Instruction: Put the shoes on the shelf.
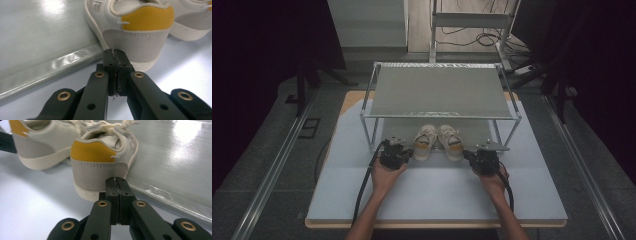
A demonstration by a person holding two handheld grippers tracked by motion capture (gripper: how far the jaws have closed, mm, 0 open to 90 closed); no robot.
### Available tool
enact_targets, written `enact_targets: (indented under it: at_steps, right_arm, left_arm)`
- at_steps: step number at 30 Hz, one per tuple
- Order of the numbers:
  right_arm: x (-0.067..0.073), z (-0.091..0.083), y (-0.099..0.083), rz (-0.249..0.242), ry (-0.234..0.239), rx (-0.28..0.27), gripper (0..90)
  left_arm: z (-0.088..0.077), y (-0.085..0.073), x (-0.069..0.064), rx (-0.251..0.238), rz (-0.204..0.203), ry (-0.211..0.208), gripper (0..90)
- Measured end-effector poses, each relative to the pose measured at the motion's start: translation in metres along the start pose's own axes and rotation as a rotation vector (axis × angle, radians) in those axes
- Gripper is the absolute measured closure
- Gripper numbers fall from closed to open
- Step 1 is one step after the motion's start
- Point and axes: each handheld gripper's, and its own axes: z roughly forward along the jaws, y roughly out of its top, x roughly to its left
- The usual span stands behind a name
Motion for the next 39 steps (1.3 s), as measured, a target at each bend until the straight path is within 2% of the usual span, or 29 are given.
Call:
enact_targets:
  at_steps: [3, 6, 10, 14, 16, 17, 21, 27, 33, 38, 39]
  right_arm:
    - [0.004, 0.002, 0.001, -0.007, 0.009, 0.002, 88.5]
    - [0.012, 0.006, 0.003, -0.023, 0.024, 0.003, 88.5]
    - [0.016, 0.008, 0.003, -0.028, 0.028, 0.0, 88.5]
    - [0.016, 0.007, 0.002, -0.024, 0.042, 0.0, 88.4]
    - [0.017, 0.004, 0.001, -0.022, 0.052, -0.004, 88.3]
    - [0.019, 0.002, 0.001, -0.021, 0.061, -0.005, 88.3]
    - [0.027, 0.001, 0.0, -0.04, 0.081, -0.006, 88.3]
    - [0.03, 0.009, 0.002, -0.042, 0.081, -0.006, 88.6]
    - [0.031, 0.011, 0.006, -0.046, 0.085, -0.004, 89.0]
    - [0.028, 0.014, 0.009, -0.039, 0.076, -0.006, 89.1]
    - [0.029, 0.016, 0.012, -0.049, 0.059, -0.008, 89.1]
  left_arm:
    - [0.002, 0.002, -0.004, 0.001, 0.001, -0.007, 88.4]
    - [0.006, 0.005, -0.012, 0.008, 0.019, -0.018, 88.2]
    - [0.008, 0.006, -0.017, 0.008, 0.033, -0.018, 88.1]
    - [0.005, 0.005, -0.017, 0.005, 0.034, -0.034, 86.4]
    - [-0.001, 0.003, -0.019, 0.001, 0.054, -0.034, 86.4]
    - [-0.002, 0.002, -0.021, 0.002, 0.045, -0.034, 86.3]
    - [-0.003, 0.004, -0.026, -0.004, 0.059, -0.042, 86.3]
    - [0.002, 0.009, -0.031, 0.004, 0.069, -0.055, 86.2]
    - [0.004, 0.011, -0.032, 0.009, 0.068, -0.051, 86.1]
    - [0.004, 0.011, -0.033, 0.012, 0.066, -0.051, 85.6]
    - [0.005, 0.012, -0.033, 0.013, 0.063, -0.055, 85.6]
